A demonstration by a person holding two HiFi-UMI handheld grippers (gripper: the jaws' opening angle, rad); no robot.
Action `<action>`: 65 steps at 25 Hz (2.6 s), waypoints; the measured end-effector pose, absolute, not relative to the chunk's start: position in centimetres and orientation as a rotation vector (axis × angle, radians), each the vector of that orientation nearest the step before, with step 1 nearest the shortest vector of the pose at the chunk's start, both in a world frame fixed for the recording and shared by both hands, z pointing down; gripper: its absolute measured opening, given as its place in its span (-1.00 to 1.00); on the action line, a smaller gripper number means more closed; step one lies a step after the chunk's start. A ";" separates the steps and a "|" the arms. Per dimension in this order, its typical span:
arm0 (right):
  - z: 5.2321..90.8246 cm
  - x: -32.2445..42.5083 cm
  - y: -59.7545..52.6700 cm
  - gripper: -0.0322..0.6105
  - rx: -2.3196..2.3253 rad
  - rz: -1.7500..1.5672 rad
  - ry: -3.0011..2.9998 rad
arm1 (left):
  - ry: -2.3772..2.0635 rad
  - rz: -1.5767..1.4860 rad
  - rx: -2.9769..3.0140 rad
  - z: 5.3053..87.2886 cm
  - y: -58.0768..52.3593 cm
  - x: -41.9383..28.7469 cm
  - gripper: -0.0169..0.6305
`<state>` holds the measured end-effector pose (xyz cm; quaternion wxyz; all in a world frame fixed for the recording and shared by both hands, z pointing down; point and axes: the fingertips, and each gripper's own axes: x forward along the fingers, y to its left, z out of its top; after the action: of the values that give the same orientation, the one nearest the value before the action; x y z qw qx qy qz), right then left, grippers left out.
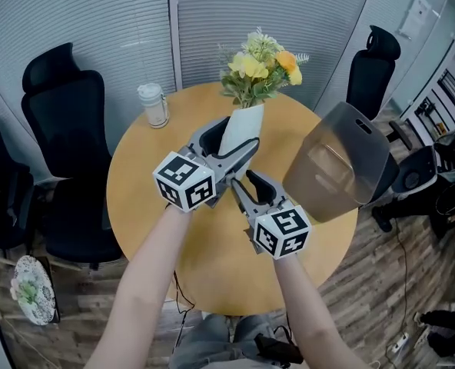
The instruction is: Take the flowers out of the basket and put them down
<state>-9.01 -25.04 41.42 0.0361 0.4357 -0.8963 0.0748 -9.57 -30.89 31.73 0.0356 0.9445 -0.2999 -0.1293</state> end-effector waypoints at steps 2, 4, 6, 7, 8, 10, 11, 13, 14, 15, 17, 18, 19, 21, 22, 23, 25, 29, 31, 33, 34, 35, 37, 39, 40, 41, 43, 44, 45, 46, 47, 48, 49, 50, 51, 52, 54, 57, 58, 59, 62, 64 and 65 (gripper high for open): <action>42.2 -9.2 -25.4 -0.38 1.330 0.219 -2.737 | -0.935 -0.396 2.890 32.6 -31.3 -9.8 0.06; 42.8 -9.2 -25.8 -0.38 1.324 0.204 -2.721 | -0.948 -0.389 2.875 33.4 -31.8 -9.8 0.06; 43.4 -9.1 -26.2 -0.38 1.320 0.184 -2.701 | -0.960 -0.371 2.864 34.1 -32.4 -9.8 0.06; 43.7 -9.1 -26.5 -0.38 1.319 0.174 -2.689 | -0.967 -0.361 2.859 34.4 -32.6 -9.7 0.06; 43.9 -9.0 -26.7 -0.38 1.319 0.165 -2.675 | -0.976 -0.352 2.854 34.7 -32.8 -9.7 0.06; 44.4 -8.8 -27.0 -0.38 1.329 0.156 -2.653 | -0.998 -0.349 2.840 35.2 -33.1 -9.6 0.06; 44.6 -8.5 -27.1 -0.38 1.338 0.160 -2.646 | -1.009 -0.354 2.833 35.3 -33.2 -9.5 0.06; 45.1 -8.2 -27.3 -0.38 1.351 0.173 -2.640 | -1.026 -0.362 2.822 35.7 -33.4 -9.5 0.06; 45.5 -8.3 -27.3 -0.38 1.352 0.176 -2.639 | -1.035 -0.364 2.821 36.2 -33.4 -9.6 0.06; 46.2 -8.6 -27.2 -0.38 1.348 0.174 -2.636 | -1.045 -0.362 2.821 36.8 -33.3 -9.9 0.06; 47.5 -9.3 -27.1 -0.38 1.333 0.161 -2.625 | -1.065 -0.350 2.828 38.2 -33.1 -10.5 0.06; 48.1 -9.6 -27.1 -0.38 1.326 0.155 -2.618 | -1.074 -0.342 2.832 38.7 -33.1 -10.7 0.06; 48.5 -9.7 -27.2 -0.38 1.321 0.153 -2.614 | -1.083 -0.335 2.836 39.1 -33.2 -10.8 0.06; 49.2 -9.8 -27.5 -0.38 1.317 0.161 -2.610 | -1.099 -0.330 2.840 39.8 -33.4 -10.8 0.06; 49.5 -9.8 -27.6 -0.38 1.318 0.167 -2.610 | -1.107 -0.327 2.841 40.1 -33.5 -10.8 0.06; 49.8 -9.7 -27.7 -0.38 1.319 0.173 -2.608 | -1.117 -0.322 2.844 40.4 -33.5 -10.8 0.06; 50.5 -9.6 -27.8 -0.38 1.316 0.184 -2.604 | -1.139 -0.297 2.861 41.0 -33.5 -10.4 0.06; 51.7 -9.6 -28.1 -0.38 1.306 0.182 -2.590 | -1.173 -0.255 2.911 42.1 -33.5 -9.9 0.06; 52.3 -9.6 -28.3 -0.38 1.307 0.183 -2.582 | -1.187 -0.258 2.913 42.6 -33.6 -10.0 0.06; 53.0 -9.5 -28.5 -0.38 1.310 0.186 -2.573 | -1.199 -0.272 2.904 43.2 -33.6 -10.2 0.06; 53.3 -9.5 -28.5 -0.38 1.309 0.186 -2.569 | -1.205 -0.277 2.901 43.5 -33.7 -10.4 0.06; 53.7 -9.5 -28.6 -0.38 1.306 0.185 -2.565 | -1.211 -0.280 2.899 43.8 -33.6 -10.4 0.06; 54.4 -9.5 -28.7 -0.38 1.300 0.185 -2.558 | -1.223 -0.281 2.897 44.4 -33.6 -10.5 0.06; 55.0 -9.5 -28.7 -0.38 1.300 0.187 -2.552 | -1.233 -0.282 2.891 44.9 -33.5 -10.6 0.06; 55.3 -9.5 -28.7 -0.38 1.302 0.189 -2.548 | -1.238 -0.283 2.887 45.2 -33.5 -10.7 0.06; 55.6 -9.4 -28.7 -0.38 1.303 0.191 -2.544 | -1.243 -0.284 2.883 45.5 -33.5 -10.8 0.06; 56.1 -9.4 -28.8 -0.38 1.302 0.194 -2.539 | -1.253 -0.285 2.876 46.1 -33.6 -10.8 0.06; 56.4 -9.4 -28.9 -0.38 1.301 0.195 -2.536 | -1.257 -0.284 2.874 46.3 -33.6 -10.8 0.06; 56.6 -9.4 -28.9 -0.38 1.301 0.196 -2.531 | -1.259 -0.282 2.873 46.5 -33.6 -10.9 0.06; 56.9 -9.4 -29.0 -0.38 1.303 0.198 -2.524 | -1.261 -0.281 2.872 46.8 -33.5 -10.9 0.06; 57.2 -9.3 -29.0 -0.38 1.305 0.201 -2.517 | -1.263 -0.279 2.870 47.0 -33.5 -11.0 0.06; 57.5 -9.3 -29.1 -0.38 1.306 0.206 -2.509 | -1.263 -0.278 2.868 47.2 -33.4 -11.1 0.06; 57.7 -9.4 -29.1 -0.38 1.305 0.211 -2.503 | -1.264 -0.278 2.865 47.4 -33.4 -11.2 0.06; 58.0 -9.4 -29.2 -0.38 1.302 0.217 -2.499 | -1.264 -0.277 2.862 47.6 -33.4 -11.3 0.06; 58.1 -9.5 -29.2 -0.38 1.296 0.224 -2.497 | -1.266 -0.277 2.859 47.8 -33.4 -11.4 0.06; 58.2 -9.6 -29.3 -0.38 1.289 0.228 -2.497 | -1.269 -0.278 2.857 47.8 -33.5 -11.5 0.06; 58.2 -9.7 -29.4 -0.38 1.279 0.230 -2.494 | -1.277 -0.280 2.857 47.9 -33.5 -11.7 0.06; 58.4 -9.7 -29.7 -0.38 1.282 0.242 -2.470 | -1.281 -0.275 2.862 48.0 -33.6 -11.7 0.06; 58.5 -9.7 -29.8 -0.38 1.282 0.250 -2.461 | -1.282 -0.273 2.863 48.0 -33.6 -11.7 0.06; 58.7 -9.6 -29.8 -0.38 1.281 0.260 -2.454 | -1.282 -0.270 2.863 48.1 -33.5 -11.7 0.06; 59.1 -9.6 -29.7 -0.38 1.265 0.295 -2.437 | -1.283 -0.253 2.863 48.5 -33.3 -11.7 0.06; 59.3 -9.6 -29.7 -0.38 1.253 0.318 -2.429 | -1.285 -0.244 2.862 48.7 -33.2 -11.7 0.06; 59.4 -9.6 -29.6 -0.38 1.248 0.326 -2.426 | -1.287 -0.243 2.861 48.8 -33.1 -11.7 0.06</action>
<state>-9.60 -29.64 59.39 0.1956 0.4453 -0.8660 0.1163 -11.66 -33.14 48.76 -0.0023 0.9092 -0.4091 -0.0773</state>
